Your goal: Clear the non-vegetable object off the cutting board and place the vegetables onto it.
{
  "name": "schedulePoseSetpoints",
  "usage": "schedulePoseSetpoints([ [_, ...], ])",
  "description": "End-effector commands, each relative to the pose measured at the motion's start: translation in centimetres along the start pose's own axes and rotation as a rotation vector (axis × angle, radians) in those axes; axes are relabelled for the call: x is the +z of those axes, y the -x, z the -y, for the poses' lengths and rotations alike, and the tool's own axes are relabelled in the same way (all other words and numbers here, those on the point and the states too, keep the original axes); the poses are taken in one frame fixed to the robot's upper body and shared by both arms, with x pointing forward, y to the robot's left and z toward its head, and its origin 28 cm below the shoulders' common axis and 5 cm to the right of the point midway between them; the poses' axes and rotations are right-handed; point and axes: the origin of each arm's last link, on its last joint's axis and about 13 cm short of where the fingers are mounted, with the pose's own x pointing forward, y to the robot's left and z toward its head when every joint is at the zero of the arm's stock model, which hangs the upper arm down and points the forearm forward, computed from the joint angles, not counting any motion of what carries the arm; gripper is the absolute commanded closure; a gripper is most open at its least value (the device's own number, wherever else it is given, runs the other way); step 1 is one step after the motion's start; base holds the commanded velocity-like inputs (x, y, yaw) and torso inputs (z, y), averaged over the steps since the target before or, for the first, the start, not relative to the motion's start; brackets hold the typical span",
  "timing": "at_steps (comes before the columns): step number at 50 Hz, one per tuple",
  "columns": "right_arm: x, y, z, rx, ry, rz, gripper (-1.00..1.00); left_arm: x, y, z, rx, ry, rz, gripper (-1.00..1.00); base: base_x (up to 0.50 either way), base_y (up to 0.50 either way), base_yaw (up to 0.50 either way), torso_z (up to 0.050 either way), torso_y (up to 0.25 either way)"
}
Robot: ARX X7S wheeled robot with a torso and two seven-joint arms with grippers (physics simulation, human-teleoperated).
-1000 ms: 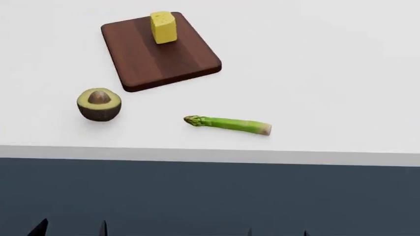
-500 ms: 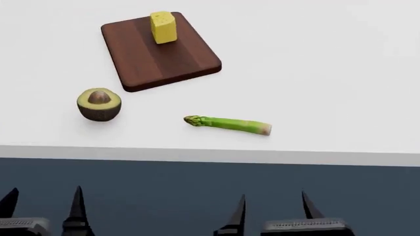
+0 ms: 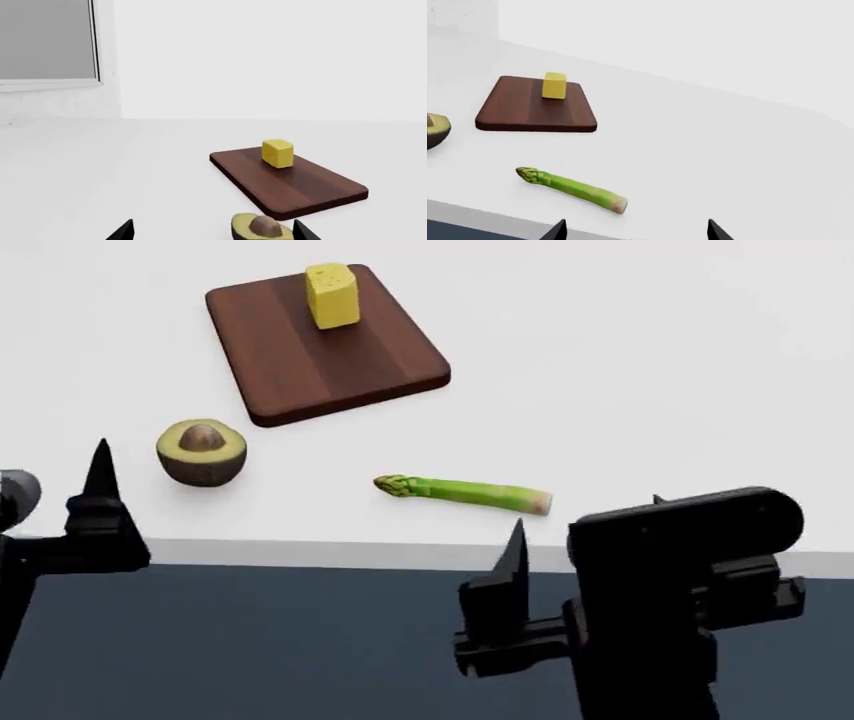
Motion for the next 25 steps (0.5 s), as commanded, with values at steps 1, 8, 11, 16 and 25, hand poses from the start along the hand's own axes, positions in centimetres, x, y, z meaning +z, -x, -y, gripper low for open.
schedulePoseSetpoints([
  [1, 4.7, -1.0, 3.9, 0.0, 0.01, -0.048, -1.0, 3.6, -5.3, -1.3, 0.044, -0.015, 0.032, -1.0, 0.0, 0.0, 0.0, 0.0, 0.0],
  [8, 7.9, -1.2, 5.7, 0.084, -0.03, -0.097, -1.0, 6.1, -9.8, -1.1, 0.074, -0.008, -0.007, -1.0, 0.0, 0.0, 0.0, 0.0, 0.0],
  [11, 9.1, -2.1, 6.9, 0.045, 0.013, -0.125, -1.0, 7.7, -11.6, -1.2, 0.103, 0.0, 0.02, -1.0, 0.0, 0.0, 0.0, 0.0, 0.0],
  [16, 10.8, -3.7, 8.6, 0.036, 0.028, -0.13, -1.0, 9.5, -12.9, -0.7, 0.067, -0.028, 0.037, -1.0, 0.0, 0.0, 0.0, 0.0, 0.0],
  [25, 13.6, -5.5, 10.2, 0.053, 0.015, -0.149, -1.0, 12.0, -14.8, 0.0, -0.018, -0.029, -0.02, -1.0, 0.0, 0.0, 0.0, 0.0, 0.0],
])
